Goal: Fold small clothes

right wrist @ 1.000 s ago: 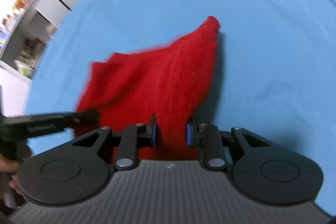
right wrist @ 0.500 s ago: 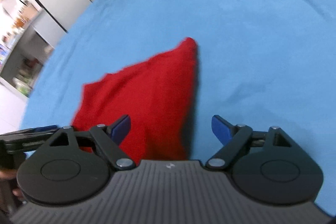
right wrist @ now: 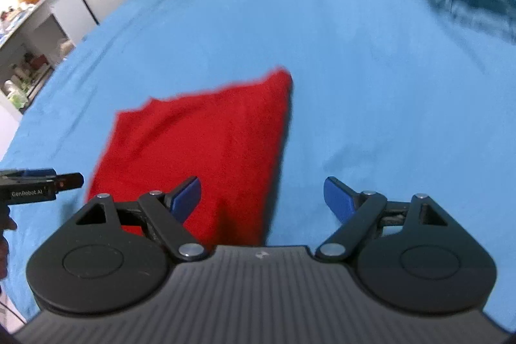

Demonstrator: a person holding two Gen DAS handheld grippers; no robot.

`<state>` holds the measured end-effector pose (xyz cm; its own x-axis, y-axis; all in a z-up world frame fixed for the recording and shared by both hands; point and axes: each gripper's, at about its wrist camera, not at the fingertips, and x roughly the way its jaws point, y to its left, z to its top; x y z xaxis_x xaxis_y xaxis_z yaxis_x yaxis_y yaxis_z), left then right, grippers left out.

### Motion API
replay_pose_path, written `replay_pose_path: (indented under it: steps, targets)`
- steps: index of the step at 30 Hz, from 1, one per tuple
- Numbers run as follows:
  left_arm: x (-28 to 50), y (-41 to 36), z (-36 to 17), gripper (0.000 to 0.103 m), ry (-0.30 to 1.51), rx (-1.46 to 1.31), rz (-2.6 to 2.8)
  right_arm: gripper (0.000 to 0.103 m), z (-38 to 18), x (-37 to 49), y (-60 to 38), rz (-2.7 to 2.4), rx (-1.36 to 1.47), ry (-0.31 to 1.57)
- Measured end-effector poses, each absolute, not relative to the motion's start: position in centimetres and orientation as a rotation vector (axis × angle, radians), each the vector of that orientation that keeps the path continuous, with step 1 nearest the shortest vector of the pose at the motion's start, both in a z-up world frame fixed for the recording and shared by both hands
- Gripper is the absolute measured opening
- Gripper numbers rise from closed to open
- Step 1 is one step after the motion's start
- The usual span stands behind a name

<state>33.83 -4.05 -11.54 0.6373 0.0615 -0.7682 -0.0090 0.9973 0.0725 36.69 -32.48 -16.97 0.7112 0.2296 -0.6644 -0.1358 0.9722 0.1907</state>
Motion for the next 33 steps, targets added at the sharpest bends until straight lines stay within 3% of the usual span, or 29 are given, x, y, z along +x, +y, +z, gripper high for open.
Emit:
replay_pose_path:
  steps: [1, 3, 5, 14, 23, 33]
  targets:
    - [32.9, -4.3, -9.9, 0.082, 0.856, 0.069, 0.042, 0.099, -15.5, 35.7, -32.5, 0.197, 0.131, 0.744]
    - [30.9, -4.7, -6.1, 0.096, 0.819, 0.062, 0.056, 0.101, -12.1, 33.4, -32.5, 0.183, 0.137, 0.727]
    - [29.1, -5.0, -2.6, 0.103, 0.796, 0.042, 0.071, 0.103, -8.7, 30.7, -32.2, 0.127, 0.113, 0.717]
    - [20.2, -7.9, 8.9, 0.103, 0.794, 0.124, 0.101, 0.103, 2.9, 19.5, -30.7, -0.058, 0.046, 0.76]
    - [13.2, -8.7, 10.8, 0.103, 0.852, 0.118, 0.036, 0.103, 5.5, 11.5, -29.8, -0.086, 0.04, 0.856]
    - [11.2, -8.8, 11.5, 0.103, 0.843, 0.132, 0.018, 0.103, 5.5, 8.2, -27.9, -0.097, 0.028, 0.879]
